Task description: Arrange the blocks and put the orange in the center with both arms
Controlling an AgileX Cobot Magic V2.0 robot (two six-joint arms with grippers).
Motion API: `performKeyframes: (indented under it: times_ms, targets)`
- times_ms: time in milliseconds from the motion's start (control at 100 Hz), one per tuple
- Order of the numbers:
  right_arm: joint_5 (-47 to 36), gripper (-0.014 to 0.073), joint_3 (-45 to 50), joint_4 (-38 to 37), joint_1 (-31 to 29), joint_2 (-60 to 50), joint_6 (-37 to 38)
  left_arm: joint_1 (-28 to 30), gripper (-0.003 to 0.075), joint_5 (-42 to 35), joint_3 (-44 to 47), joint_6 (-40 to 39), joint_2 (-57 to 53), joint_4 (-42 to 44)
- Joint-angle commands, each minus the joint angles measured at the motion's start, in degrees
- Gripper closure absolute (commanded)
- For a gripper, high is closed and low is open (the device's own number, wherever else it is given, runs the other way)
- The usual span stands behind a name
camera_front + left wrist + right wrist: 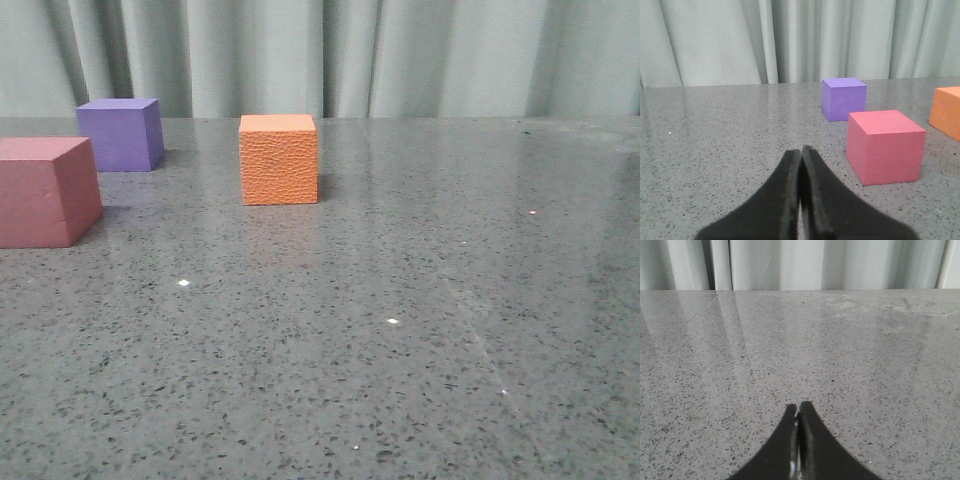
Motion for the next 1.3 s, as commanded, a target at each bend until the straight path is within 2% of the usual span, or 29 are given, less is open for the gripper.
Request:
performKeyframes:
  times_ms: [0, 1020, 1210, 1290]
  targets:
    - [-5.46, 0.0661, -0.77, 0.12, -0.29, -1.42, -0.49, 0.03, 0.0739, -4.33, 3.11, -0.17, -1.85, -0.46]
    - [-5.48, 0.0661, -0.77, 0.12, -0.29, -1.42, -0.49, 0.03, 0.0739, -4.33, 3.11, -0.17, -1.85, -0.46]
    - [-5.48, 0.0661, -0.77, 0.12, -0.29, -1.42, -0.49, 0.03, 0.0739, -10.17, 2.70, -0.17, -1.85, -0.61]
    - [-5.48, 0.0661, -0.77, 0.12, -0.29, -1.42, -0.49, 0.03, 0.0739, -7.14, 0.34, -0.98, -1.61, -3.16]
